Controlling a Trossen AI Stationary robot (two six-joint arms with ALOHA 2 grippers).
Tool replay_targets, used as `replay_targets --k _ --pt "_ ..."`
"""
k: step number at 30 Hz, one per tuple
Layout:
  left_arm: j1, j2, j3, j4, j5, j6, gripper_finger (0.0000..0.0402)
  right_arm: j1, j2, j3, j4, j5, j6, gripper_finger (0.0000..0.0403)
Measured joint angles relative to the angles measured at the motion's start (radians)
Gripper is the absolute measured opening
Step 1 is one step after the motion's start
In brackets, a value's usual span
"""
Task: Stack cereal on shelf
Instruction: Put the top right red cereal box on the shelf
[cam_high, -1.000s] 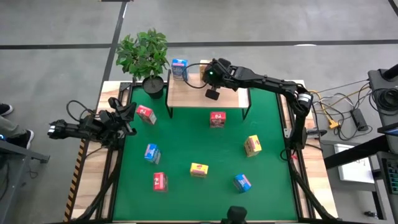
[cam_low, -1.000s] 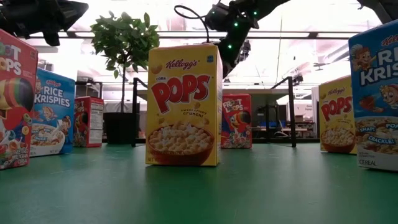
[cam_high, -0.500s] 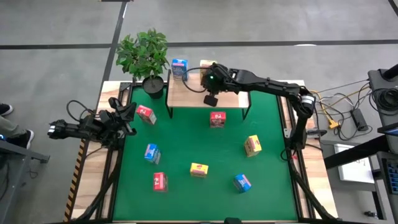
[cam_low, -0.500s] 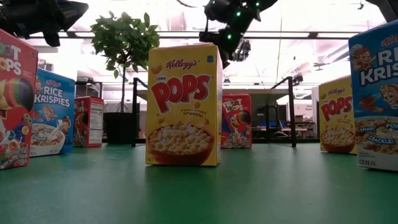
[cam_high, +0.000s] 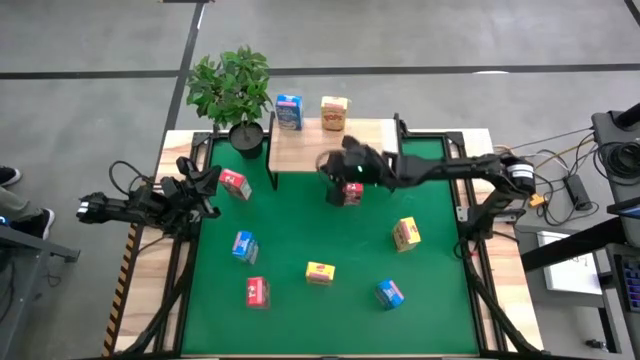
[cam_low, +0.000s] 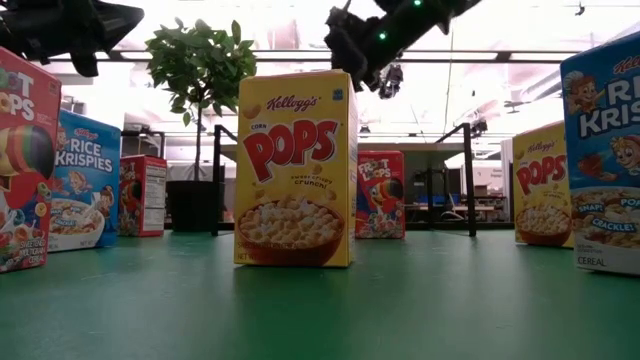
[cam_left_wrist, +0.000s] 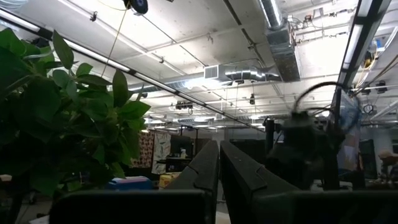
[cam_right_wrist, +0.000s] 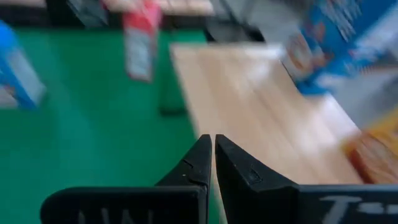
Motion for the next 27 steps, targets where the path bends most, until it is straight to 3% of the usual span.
replay_targets --k 4,8,15,27 --pt "0.000 0.000 0.000 0.000 0.000 -0.008 0.0000 0.050 -0.003 -0.140 0.301 0.000 -0.004 0.0013" --pt "0.000 0.000 0.000 -0.006 0.000 -0.008 0.0000 0.067 0.009 -0.234 0.443 0.001 0.004 0.0013" --pt "0.000 0.000 0.000 -0.007 0.000 -0.008 0.0000 0.065 0.021 -0.324 0.529 0.006 0.019 0.0013" --pt "0.000 0.000 0.000 -0.007 0.000 -0.008 0.0000 0.065 0.021 -0.337 0.531 0.007 -0.001 0.0013"
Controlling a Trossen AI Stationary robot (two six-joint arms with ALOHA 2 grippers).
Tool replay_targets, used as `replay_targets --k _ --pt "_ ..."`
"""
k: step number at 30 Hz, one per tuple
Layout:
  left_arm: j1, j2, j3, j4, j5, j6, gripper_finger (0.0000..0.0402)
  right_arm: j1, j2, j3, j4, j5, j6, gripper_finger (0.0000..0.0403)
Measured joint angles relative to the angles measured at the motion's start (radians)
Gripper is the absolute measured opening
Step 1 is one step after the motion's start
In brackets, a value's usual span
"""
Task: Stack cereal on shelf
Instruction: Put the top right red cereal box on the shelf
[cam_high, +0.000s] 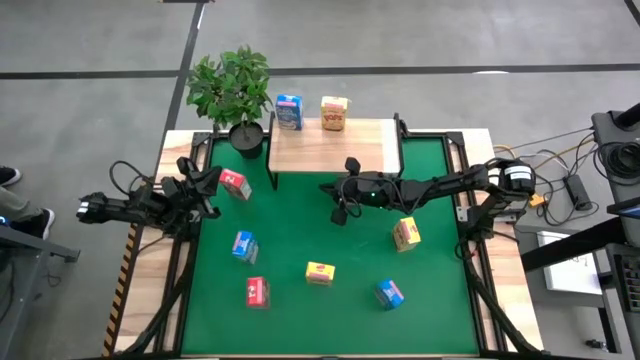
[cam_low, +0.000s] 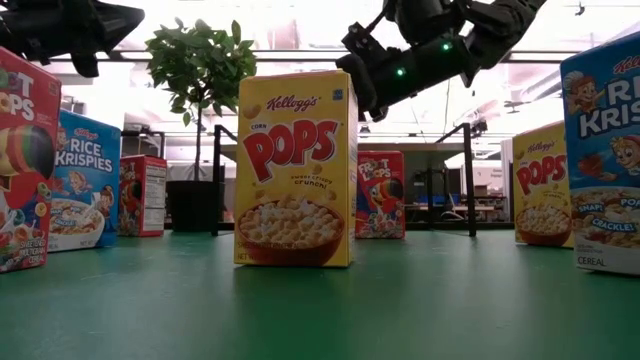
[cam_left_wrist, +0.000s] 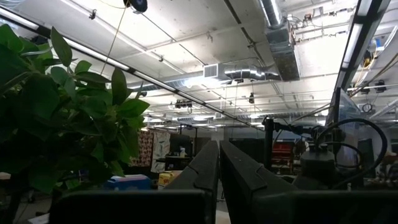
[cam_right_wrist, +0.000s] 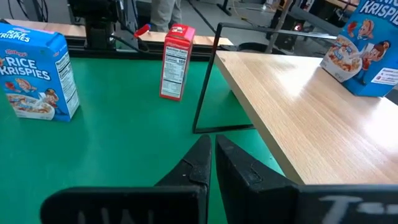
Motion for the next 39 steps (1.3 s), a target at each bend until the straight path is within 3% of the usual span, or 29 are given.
replay_targets --k 34,39 --pt "0.000 0.000 0.000 -0.012 0.000 -0.018 0.0000 0.000 -0.002 0.016 -0.010 0.001 0.026 0.0013" --pt "0.000 0.000 0.000 -0.013 0.000 -0.019 0.0000 0.000 -0.021 0.122 -0.205 0.001 0.101 0.0013"
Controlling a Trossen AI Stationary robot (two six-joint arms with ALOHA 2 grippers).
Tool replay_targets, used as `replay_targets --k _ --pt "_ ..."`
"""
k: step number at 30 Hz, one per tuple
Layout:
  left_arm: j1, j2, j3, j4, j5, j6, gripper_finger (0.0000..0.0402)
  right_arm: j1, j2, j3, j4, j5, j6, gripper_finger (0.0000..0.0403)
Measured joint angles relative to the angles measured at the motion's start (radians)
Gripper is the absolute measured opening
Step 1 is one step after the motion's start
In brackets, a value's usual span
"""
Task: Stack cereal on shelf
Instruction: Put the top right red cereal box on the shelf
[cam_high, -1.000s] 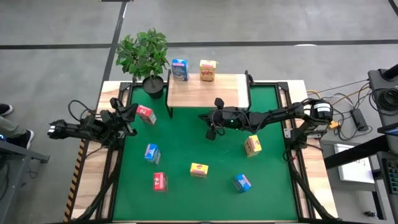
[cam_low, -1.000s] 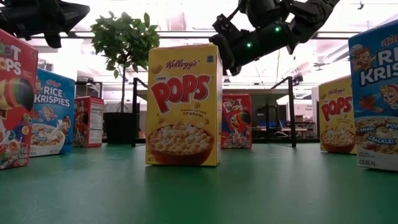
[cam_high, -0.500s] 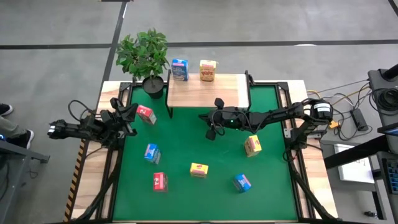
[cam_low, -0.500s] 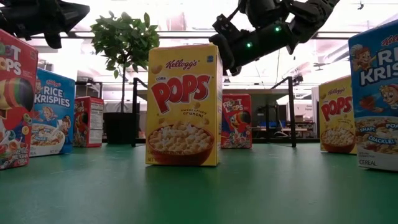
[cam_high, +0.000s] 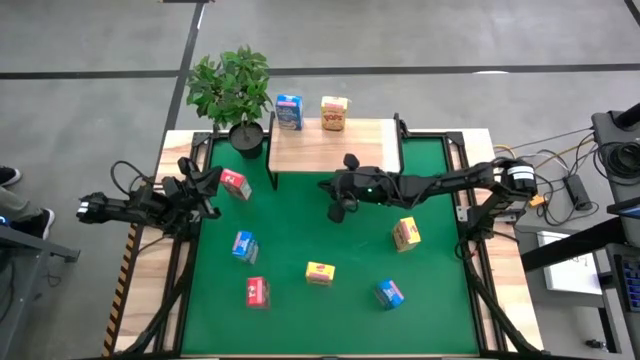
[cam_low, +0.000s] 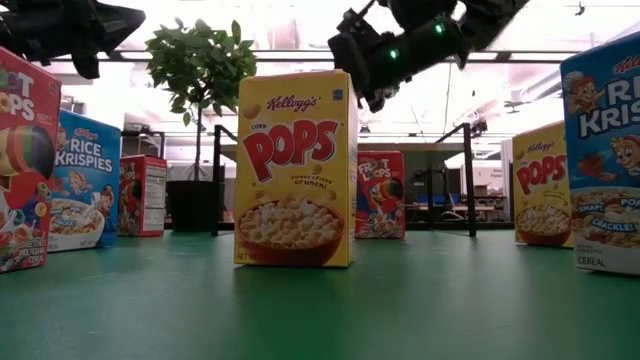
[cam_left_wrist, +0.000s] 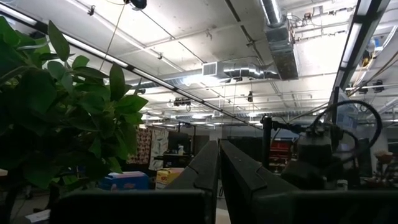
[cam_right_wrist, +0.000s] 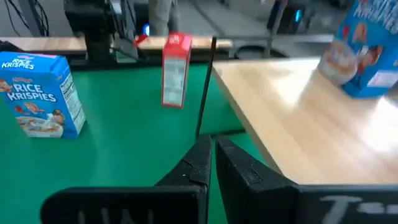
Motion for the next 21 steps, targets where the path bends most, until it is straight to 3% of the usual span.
replay_targets --k 6,10,16,21 --pt "0.000 0.000 0.000 -0.005 0.000 -0.008 0.0000 -0.001 0.008 0.275 -0.643 0.000 0.178 0.0013" --pt "0.000 0.000 0.000 -0.005 0.000 -0.008 0.0000 -0.001 0.029 0.434 -1.002 -0.001 0.197 0.0013" --pt "0.000 0.000 0.000 -0.005 0.000 -0.008 0.0000 -0.032 0.032 0.534 -1.225 -0.098 0.205 0.0022" --pt "0.000 0.000 0.000 -0.005 0.000 -0.008 0.0000 -0.040 0.033 0.507 -1.231 -0.138 0.144 0.0079"
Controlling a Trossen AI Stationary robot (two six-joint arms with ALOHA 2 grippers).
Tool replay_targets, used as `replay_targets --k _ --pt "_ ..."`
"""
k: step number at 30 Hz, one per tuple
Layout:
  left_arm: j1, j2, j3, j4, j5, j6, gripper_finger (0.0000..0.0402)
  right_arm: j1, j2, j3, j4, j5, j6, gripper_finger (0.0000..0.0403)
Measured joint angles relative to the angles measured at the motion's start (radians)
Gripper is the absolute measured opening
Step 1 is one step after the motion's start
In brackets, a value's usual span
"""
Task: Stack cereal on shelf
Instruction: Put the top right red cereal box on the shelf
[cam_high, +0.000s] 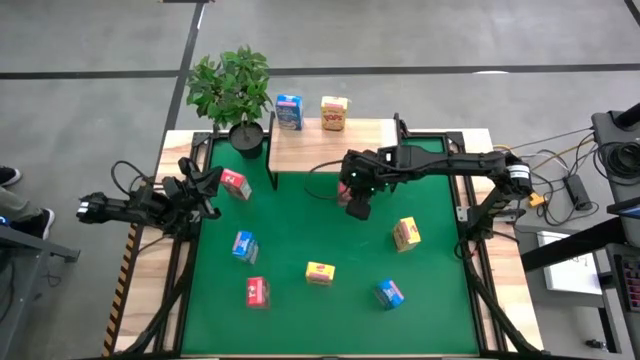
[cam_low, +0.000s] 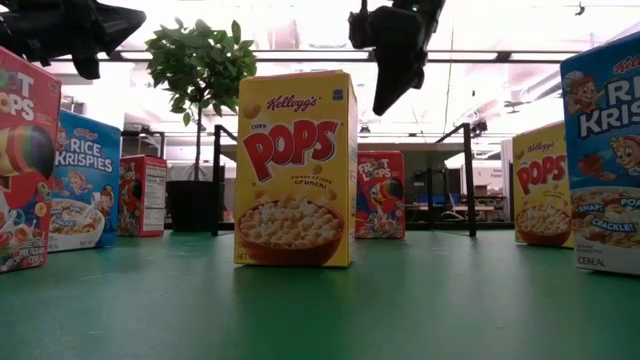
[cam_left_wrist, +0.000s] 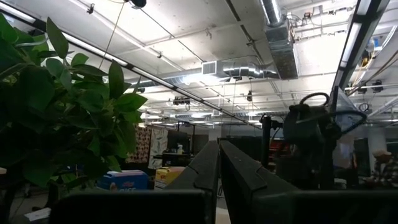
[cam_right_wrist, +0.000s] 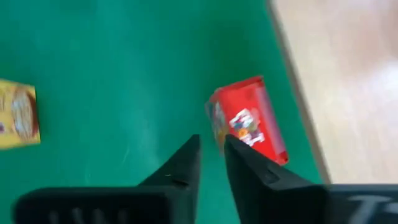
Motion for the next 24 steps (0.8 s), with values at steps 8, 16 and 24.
replay_targets --k 8,16,24 --pt "0.000 0.000 0.000 -0.002 0.000 0.000 0.0000 0.055 0.039 -0.022 0.023 0.159 -0.133 0.0205" --pt "0.000 0.000 0.000 -0.004 -0.001 0.000 0.0000 0.108 0.126 -0.024 0.025 0.324 -0.183 0.0248" --pt "0.000 0.000 0.000 -0.004 -0.002 0.001 0.0000 0.107 0.162 -0.024 0.027 0.348 -0.157 0.0236"
